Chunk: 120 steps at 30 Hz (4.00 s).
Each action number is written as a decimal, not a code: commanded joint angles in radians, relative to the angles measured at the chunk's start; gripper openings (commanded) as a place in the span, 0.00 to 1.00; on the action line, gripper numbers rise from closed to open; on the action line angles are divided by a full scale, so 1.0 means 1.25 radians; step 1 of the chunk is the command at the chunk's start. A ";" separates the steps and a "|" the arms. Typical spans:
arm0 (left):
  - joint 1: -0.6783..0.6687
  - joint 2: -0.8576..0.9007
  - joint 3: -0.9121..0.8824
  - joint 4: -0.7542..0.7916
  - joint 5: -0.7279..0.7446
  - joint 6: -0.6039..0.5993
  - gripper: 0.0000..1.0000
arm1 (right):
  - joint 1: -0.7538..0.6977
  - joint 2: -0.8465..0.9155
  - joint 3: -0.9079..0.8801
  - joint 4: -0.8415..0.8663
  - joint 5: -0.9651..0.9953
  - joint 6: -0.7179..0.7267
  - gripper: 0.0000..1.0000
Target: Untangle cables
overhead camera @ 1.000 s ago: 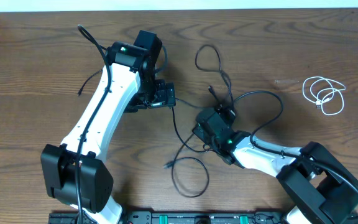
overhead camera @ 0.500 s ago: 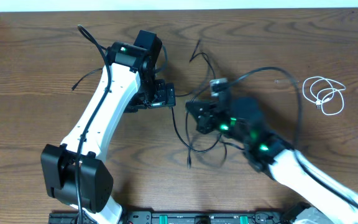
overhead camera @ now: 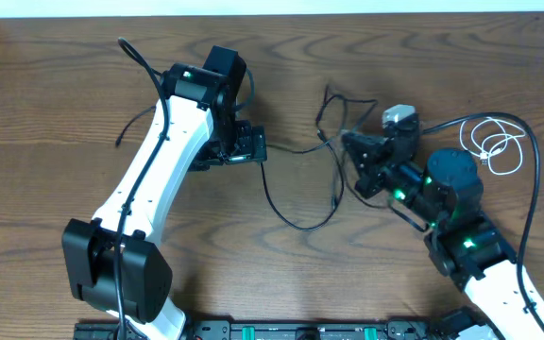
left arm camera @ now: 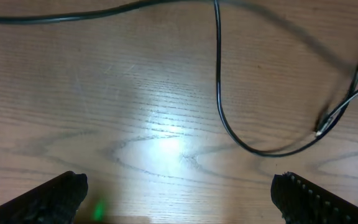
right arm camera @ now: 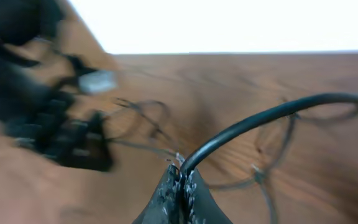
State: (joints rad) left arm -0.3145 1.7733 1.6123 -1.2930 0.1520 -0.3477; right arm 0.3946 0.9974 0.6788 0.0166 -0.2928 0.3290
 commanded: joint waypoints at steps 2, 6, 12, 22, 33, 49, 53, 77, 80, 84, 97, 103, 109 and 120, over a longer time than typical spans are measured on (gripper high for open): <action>0.001 0.003 0.001 -0.002 0.001 -0.010 1.00 | -0.069 0.008 0.007 -0.060 0.117 -0.052 0.01; 0.001 0.003 0.001 -0.002 0.001 -0.010 1.00 | -0.114 0.017 0.007 -0.115 0.121 -0.054 0.01; 0.001 0.003 0.001 -0.002 0.001 -0.010 1.00 | -0.127 0.053 0.007 -0.155 0.121 -0.068 0.01; 0.001 0.003 0.001 -0.002 0.001 -0.010 1.00 | -0.127 0.101 0.007 -0.149 0.120 -0.079 0.01; 0.001 0.003 0.001 0.028 0.001 -0.010 1.00 | -0.127 0.101 0.007 -0.151 0.096 -0.079 0.01; -0.014 0.005 -0.086 0.216 -0.005 -0.061 1.00 | -0.126 0.101 0.007 -0.154 0.084 -0.079 0.01; -0.015 0.006 -0.119 0.261 -0.004 -0.101 1.00 | -0.126 0.101 0.007 -0.154 0.082 -0.078 0.01; -0.203 0.023 -0.203 0.601 -0.028 -0.496 0.86 | -0.126 0.102 0.007 -0.154 0.079 -0.078 0.01; -0.233 0.035 -0.203 0.630 -0.061 -0.558 0.73 | -0.126 0.101 0.007 -0.154 0.079 -0.078 0.01; -0.261 0.068 -0.203 0.696 -0.068 -0.614 0.70 | -0.126 0.102 0.007 -0.155 0.076 -0.054 0.01; -0.227 0.113 -0.203 0.881 0.157 -0.756 0.65 | -0.174 0.101 0.007 -0.072 -0.298 0.014 0.01; -0.168 0.112 -0.203 0.893 0.336 -0.810 0.65 | -0.271 0.101 0.007 -0.010 -0.543 0.091 0.01; -0.139 0.112 -0.203 0.892 0.471 -0.935 0.66 | -0.300 0.101 0.007 0.034 -0.608 0.199 0.01; -0.168 0.112 -0.203 0.893 0.585 -1.050 0.65 | -0.300 0.101 0.007 0.179 -0.670 0.266 0.01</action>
State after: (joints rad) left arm -0.5156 1.9224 1.3628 -0.1761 0.7784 -1.5955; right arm 0.0238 1.1240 0.6785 0.2287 -1.0939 0.6228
